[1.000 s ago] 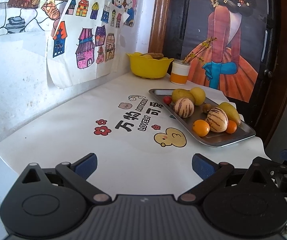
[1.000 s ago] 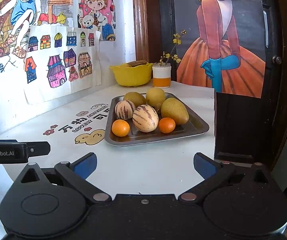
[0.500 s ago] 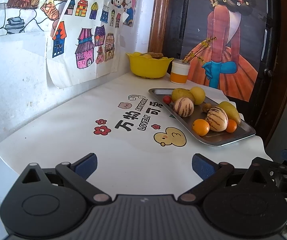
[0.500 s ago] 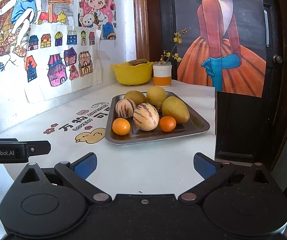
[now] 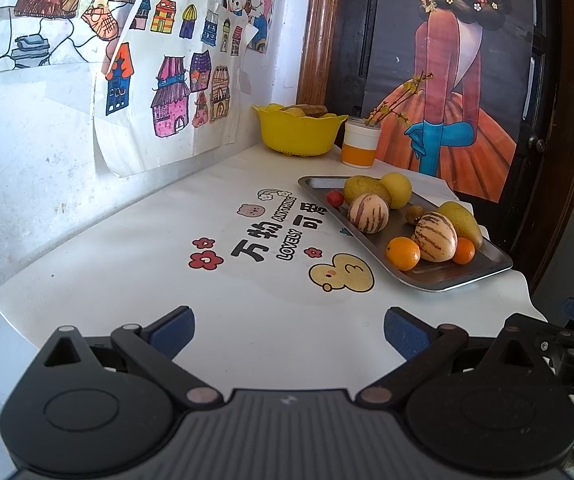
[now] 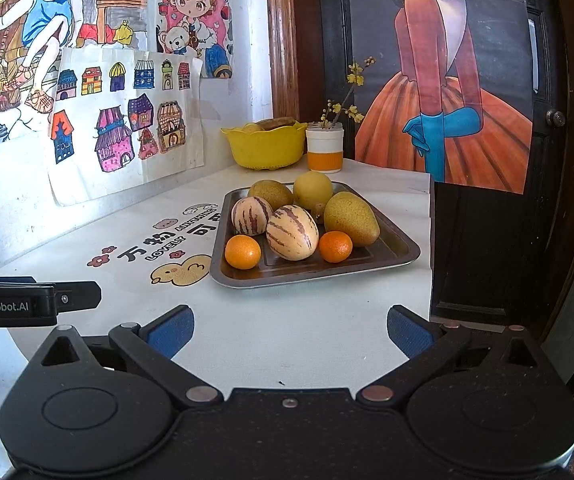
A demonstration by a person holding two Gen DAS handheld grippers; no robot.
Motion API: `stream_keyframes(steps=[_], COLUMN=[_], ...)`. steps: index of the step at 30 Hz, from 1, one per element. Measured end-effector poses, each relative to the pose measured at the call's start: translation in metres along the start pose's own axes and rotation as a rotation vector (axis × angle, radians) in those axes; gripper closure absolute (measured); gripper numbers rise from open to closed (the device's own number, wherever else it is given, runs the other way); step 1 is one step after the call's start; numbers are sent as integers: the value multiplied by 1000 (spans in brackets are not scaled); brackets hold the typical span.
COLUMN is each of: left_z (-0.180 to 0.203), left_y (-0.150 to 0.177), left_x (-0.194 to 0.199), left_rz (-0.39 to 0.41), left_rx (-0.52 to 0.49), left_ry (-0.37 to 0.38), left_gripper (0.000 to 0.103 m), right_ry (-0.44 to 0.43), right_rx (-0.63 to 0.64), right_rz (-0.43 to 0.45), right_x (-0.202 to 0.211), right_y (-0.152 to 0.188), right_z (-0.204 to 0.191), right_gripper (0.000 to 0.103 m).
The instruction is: Organize fruits
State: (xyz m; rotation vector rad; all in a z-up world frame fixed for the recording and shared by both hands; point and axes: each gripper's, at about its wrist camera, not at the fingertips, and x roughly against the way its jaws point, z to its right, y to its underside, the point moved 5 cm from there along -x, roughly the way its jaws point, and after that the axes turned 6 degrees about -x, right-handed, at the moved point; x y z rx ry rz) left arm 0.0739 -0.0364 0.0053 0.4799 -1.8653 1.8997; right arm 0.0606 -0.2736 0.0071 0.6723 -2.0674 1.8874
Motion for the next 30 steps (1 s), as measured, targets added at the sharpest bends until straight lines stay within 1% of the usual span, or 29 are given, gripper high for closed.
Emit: stream_keyframes(steps=[18,24,30], left_z=[0,0,-1], left_y=[1,2,5], left_x=[0,0,0], left_rz=[0,0,0], left_rx=[0,-1,-3], left_ry=[0,-1,-3], left_gripper=[1,1,1], right_ry=[1,-3,-4], right_rx=[0,4,5], right_rz=[-2,-8,-11], right_x=[0,-1,-1], right_y=[-2,6,5], right_z=[0,-3,-2], right_gripper=[1,1,1])
